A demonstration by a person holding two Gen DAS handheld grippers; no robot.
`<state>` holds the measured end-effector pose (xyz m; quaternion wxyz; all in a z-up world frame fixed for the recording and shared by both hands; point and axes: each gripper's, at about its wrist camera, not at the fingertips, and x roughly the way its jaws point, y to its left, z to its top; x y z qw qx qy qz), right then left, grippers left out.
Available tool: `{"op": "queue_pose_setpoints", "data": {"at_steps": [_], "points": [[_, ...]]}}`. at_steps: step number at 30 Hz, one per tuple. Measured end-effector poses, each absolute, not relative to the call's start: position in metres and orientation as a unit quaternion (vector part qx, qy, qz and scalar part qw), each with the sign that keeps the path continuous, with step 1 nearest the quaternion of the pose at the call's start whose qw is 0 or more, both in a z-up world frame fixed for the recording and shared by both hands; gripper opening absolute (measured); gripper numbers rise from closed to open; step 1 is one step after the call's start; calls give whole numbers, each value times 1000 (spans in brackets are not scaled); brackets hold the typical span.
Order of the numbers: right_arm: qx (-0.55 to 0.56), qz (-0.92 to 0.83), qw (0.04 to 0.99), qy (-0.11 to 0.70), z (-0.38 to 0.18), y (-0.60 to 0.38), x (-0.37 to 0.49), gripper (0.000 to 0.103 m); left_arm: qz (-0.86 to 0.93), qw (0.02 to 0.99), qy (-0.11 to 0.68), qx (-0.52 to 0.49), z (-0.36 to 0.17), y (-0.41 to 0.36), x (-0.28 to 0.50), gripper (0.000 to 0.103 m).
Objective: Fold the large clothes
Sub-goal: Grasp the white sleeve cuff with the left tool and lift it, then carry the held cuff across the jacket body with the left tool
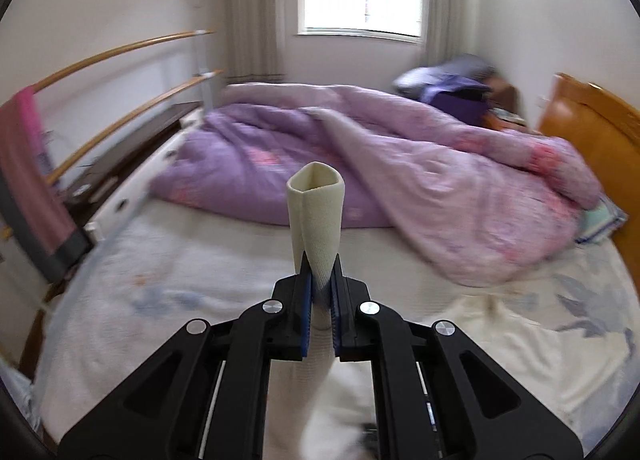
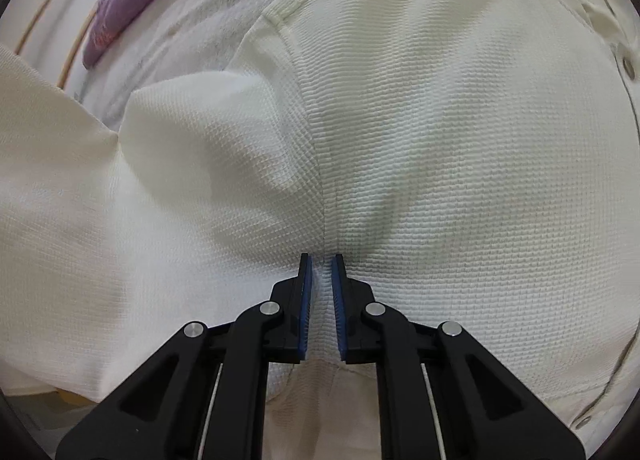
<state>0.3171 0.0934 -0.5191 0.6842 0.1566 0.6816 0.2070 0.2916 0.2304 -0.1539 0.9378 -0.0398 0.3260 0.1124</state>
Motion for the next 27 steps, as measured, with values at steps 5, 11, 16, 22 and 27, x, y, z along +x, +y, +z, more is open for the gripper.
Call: {"op": "queue_pose_setpoints", "data": {"at_steps": [5, 11, 16, 22, 27], "points": [[233, 192, 698, 649, -497, 22, 310, 10, 38, 936, 349, -17, -187, 134, 308, 8], [286, 87, 744, 598, -476, -128, 286, 10, -25, 917, 395, 47, -263, 17, 330, 8], [215, 9, 769, 602, -474, -224, 258, 10, -86, 887, 447, 70, -335, -60, 339, 8], [216, -69, 766, 602, -477, -295, 234, 10, -150, 849, 502, 77, -410, -135, 340, 9], [290, -112, 750, 584, -468, -331, 236, 29, -178, 808, 556, 82, -447, -162, 329, 23]]}}
